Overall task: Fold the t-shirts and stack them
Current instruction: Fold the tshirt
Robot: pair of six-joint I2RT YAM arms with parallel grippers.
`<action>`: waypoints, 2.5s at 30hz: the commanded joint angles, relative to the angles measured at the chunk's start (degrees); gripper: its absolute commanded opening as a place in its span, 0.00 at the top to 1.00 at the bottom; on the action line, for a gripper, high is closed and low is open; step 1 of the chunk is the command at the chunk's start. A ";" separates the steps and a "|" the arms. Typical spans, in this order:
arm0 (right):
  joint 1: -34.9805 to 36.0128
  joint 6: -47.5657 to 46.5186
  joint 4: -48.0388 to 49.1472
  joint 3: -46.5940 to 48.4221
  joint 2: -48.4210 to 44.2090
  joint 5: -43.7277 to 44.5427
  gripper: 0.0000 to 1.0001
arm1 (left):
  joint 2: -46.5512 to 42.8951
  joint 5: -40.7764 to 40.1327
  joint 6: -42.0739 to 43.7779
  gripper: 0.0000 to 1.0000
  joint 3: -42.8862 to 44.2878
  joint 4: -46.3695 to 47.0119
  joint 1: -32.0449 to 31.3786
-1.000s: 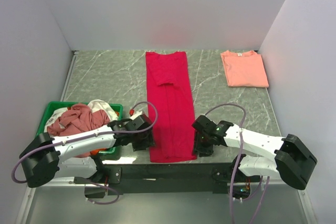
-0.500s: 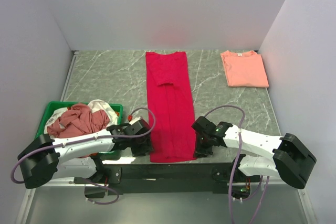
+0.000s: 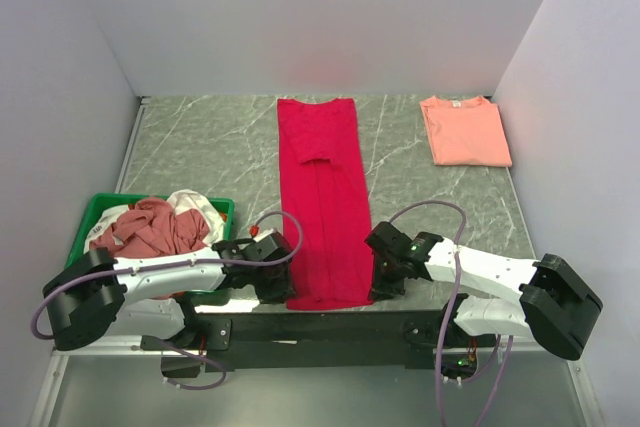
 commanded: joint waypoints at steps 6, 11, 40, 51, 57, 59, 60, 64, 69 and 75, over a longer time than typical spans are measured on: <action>0.67 -0.10 -0.64 -1.18 0.08 0.94 0.83 | 3.25 1.20 -1.22 0.55 0.54 0.42 -2.02; 0.67 -0.10 -0.99 -0.91 0.08 1.11 0.84 | 4.75 0.94 -1.31 0.72 0.98 -0.36 -2.90; 0.67 1.22 -6.95 2.95 -3.87 3.48 1.00 | -5.35 -6.34 -4.55 0.99 2.12 -5.89 -3.78; 0.58 1.83 -13.55 12.44 -6.78 8.14 1.00 | -14.41 -11.71 -5.97 1.00 3.62 -5.82 -2.99; -0.47 -0.27 -14.70 17.89 -3.27 12.53 1.00 | -13.79 -9.97 -1.49 0.99 4.41 -2.22 2.10; -1.18 -1.59 -14.35 19.12 -2.30 13.24 1.00 | -12.92 -9.08 0.26 0.99 4.32 -1.34 3.51; -1.79 -1.94 -14.00 19.47 -1.16 13.41 1.00 | -12.65 -8.73 0.88 0.99 4.32 -0.38 4.74; -3.29 -4.32 -12.77 21.49 1.75 13.76 1.00 | -10.73 -6.10 4.05 1.00 4.67 2.70 8.08; -5.83 -7.74 -12.41 24.75 6.13 15.17 1.00 | -7.47 -4.86 8.71 0.99 7.13 3.50 12.56; -11.28 -11.87 -10.13 27.65 10.35 14.12 1.00 | -2.73 -1.79 13.36 0.99 9.50 7.10 17.48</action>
